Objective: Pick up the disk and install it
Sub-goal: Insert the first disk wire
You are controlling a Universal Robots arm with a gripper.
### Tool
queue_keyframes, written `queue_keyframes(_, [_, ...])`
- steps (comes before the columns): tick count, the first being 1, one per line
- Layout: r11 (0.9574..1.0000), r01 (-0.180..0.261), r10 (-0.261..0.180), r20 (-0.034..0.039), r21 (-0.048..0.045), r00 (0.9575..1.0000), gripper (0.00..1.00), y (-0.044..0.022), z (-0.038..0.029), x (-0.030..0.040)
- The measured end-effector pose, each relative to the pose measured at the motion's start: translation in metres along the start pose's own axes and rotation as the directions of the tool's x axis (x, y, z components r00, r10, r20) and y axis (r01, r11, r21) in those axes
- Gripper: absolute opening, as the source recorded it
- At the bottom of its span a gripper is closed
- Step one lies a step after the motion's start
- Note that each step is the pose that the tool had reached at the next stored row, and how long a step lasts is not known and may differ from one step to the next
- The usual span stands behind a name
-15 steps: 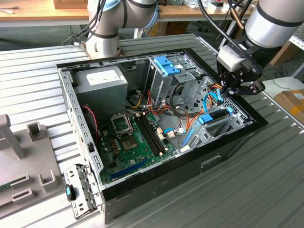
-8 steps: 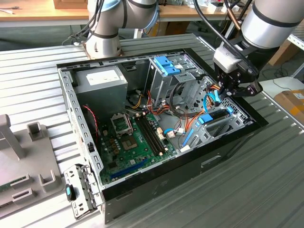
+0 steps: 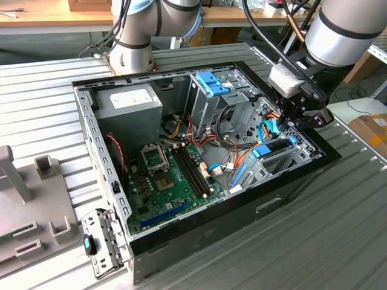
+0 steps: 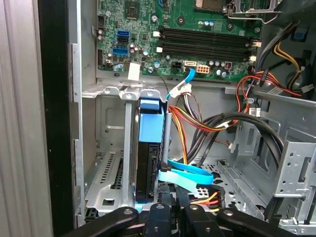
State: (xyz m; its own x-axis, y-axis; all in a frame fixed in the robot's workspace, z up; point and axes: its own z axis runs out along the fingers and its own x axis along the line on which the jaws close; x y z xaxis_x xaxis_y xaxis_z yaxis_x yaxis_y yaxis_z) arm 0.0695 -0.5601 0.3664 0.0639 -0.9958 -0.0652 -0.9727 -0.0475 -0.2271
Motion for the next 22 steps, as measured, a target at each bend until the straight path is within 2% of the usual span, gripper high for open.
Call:
queue_keyframes(1, [1.0000,-0.002,0.002,-0.0021,0.0000,1.0000,0.17,0.0024,0.0000,-0.0001])
queue_keyframes(2, [1.0000,-0.007,0.007,-0.0077,0.0002,0.9999,0.17,0.0033,0.0006,0.0003])
queue_keyframes(3, [1.0000,-0.009,0.009,-0.0286,-0.0004,0.9996,0.17,0.0035,0.0009,0.0008])
queue_keyframes(5, [1.0000,-0.009,0.009,-0.0523,-0.0013,0.9986,0.17,0.0036,0.0013,0.0010])
queue_keyframes(6, [1.0000,-0.009,0.009,-0.0672,-0.0019,0.9977,0.17,0.0037,0.0016,0.0011])
queue_keyframes(8, [1.0000,-0.010,0.010,-0.0693,-0.0020,0.9975,0.17,0.0037,0.0019,0.0011])
queue_keyframes(14, [0.9999,-0.012,0.011,-0.0677,-0.0018,0.9976,0.17,0.0041,0.0034,0.0012])
queue_keyframes(17, [0.9999,-0.012,0.012,-0.0684,-0.0031,0.9976,0.17,0.0055,0.0090,0.0016])
queue_keyframes(22, [0.9999,-0.012,0.012,-0.0682,-0.0033,0.9976,0.17,0.0061,0.0119,0.0018])
